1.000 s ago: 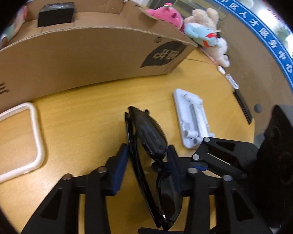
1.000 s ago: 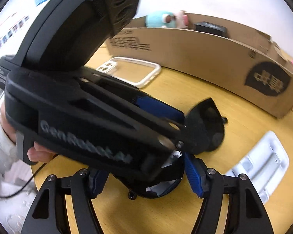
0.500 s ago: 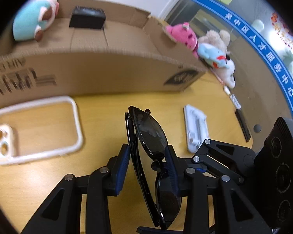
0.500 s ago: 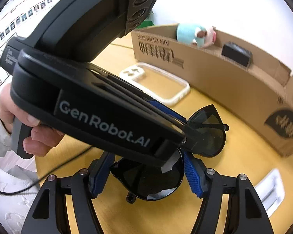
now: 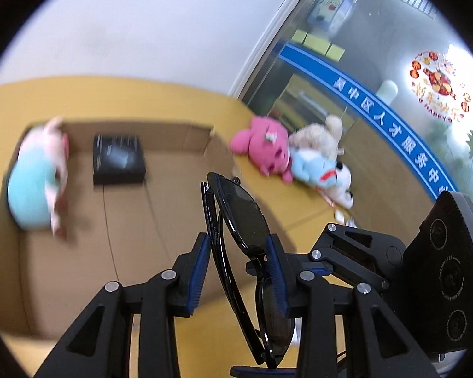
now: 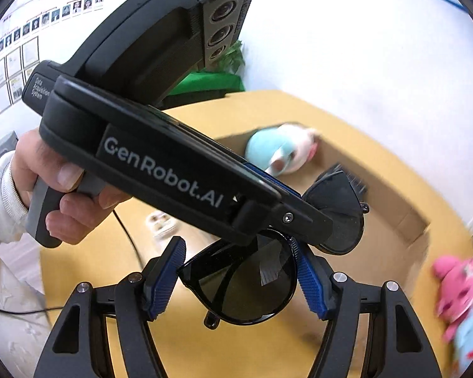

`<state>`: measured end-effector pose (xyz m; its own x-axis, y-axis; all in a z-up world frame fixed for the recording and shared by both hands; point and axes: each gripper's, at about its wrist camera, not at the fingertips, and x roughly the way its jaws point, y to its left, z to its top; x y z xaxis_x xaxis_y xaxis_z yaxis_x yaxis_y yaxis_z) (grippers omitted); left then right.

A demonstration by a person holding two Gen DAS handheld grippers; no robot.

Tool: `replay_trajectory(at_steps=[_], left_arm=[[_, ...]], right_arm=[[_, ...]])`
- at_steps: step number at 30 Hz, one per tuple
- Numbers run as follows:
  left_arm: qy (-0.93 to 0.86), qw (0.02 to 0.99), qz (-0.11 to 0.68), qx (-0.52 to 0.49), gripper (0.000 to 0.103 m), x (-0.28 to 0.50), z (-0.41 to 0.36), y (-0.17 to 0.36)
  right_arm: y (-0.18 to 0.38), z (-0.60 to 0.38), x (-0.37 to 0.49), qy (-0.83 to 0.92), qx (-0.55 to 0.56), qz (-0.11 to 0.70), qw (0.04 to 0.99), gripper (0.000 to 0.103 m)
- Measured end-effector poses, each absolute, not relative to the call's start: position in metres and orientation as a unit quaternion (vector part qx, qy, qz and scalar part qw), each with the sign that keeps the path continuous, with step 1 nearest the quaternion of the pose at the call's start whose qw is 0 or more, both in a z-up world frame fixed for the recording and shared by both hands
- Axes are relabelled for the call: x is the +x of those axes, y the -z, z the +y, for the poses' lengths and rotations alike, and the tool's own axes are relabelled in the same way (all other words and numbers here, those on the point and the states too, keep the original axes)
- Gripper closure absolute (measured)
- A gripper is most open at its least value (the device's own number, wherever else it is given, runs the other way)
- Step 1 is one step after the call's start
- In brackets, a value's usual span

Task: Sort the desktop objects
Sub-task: 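Lift the sunglasses with the left gripper and carry them over the box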

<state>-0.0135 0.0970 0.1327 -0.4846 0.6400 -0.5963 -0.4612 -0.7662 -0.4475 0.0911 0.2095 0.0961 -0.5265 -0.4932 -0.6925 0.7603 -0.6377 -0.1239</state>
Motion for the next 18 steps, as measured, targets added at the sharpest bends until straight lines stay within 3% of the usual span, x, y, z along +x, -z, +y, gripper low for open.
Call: replay_trajectory(at_steps=[8,18], left_arm=[[-0.846,0.330,-0.142,-0.394,0.068,-0.129,0.102,-0.155],[-0.799,0.313,-0.203,-0.471,0.069,-0.254,0.119,-0.078]], right_arm=[[-0.137,0.230,-0.022,0.835,0.334,0.231,0.371,0.036],[-0.083,0.258,-0.156,0.800,0.409,0.219,0.380,0.036]])
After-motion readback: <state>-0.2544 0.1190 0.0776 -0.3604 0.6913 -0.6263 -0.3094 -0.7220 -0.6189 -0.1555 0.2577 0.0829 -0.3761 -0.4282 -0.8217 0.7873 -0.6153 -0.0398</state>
